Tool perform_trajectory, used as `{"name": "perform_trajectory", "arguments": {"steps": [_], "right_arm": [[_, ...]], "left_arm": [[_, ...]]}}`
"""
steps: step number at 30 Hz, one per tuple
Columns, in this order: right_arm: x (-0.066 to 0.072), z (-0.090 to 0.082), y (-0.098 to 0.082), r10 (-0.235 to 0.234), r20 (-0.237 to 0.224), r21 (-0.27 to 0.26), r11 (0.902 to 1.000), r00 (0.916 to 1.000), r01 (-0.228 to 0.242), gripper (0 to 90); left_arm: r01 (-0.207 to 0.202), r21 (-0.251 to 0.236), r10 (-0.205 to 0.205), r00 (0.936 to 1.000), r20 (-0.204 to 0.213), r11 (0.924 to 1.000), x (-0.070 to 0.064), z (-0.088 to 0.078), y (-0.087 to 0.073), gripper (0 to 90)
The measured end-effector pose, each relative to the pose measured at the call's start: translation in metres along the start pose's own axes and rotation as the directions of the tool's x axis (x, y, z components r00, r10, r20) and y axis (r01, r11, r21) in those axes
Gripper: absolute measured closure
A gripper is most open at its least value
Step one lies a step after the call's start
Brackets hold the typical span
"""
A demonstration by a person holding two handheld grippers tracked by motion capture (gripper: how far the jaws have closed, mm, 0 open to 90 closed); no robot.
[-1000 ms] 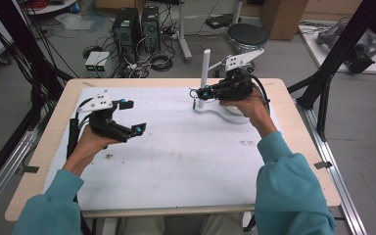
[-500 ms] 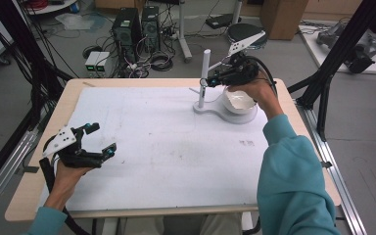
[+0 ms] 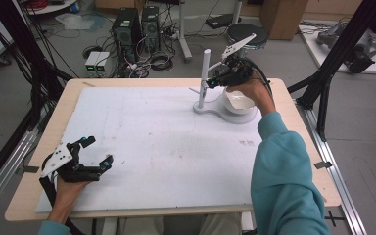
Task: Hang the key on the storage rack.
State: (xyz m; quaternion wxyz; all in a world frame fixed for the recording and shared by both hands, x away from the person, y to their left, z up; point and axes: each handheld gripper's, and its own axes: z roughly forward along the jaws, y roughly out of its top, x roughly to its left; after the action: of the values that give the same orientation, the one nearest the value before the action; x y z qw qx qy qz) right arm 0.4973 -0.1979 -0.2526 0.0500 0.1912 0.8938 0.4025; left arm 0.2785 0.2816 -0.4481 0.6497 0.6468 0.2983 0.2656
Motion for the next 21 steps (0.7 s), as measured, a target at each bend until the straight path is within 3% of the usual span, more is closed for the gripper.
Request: {"name": "perform_trajectory", "arguments": {"steps": [6, 21], "right_arm": [[-0.007, 0.007, -0.002, 0.015, 0.011, 0.025, 0.9996, 0.9998, -0.015, 89.2], [-0.026, 0.021, -0.011, 0.073, 0.04, 0.06, 0.9953, 0.9965, -0.076, 89.2]], "left_arm": [[-0.005, -0.003, 0.005, 0.9999, -0.011, 1.0, -0.001, -0.004, -0.011, 1.7], [-0.013, 0.0, 0.013, 0.9995, -0.031, 0.9999, -0.003, -0.003, -0.012, 1.7]]}}
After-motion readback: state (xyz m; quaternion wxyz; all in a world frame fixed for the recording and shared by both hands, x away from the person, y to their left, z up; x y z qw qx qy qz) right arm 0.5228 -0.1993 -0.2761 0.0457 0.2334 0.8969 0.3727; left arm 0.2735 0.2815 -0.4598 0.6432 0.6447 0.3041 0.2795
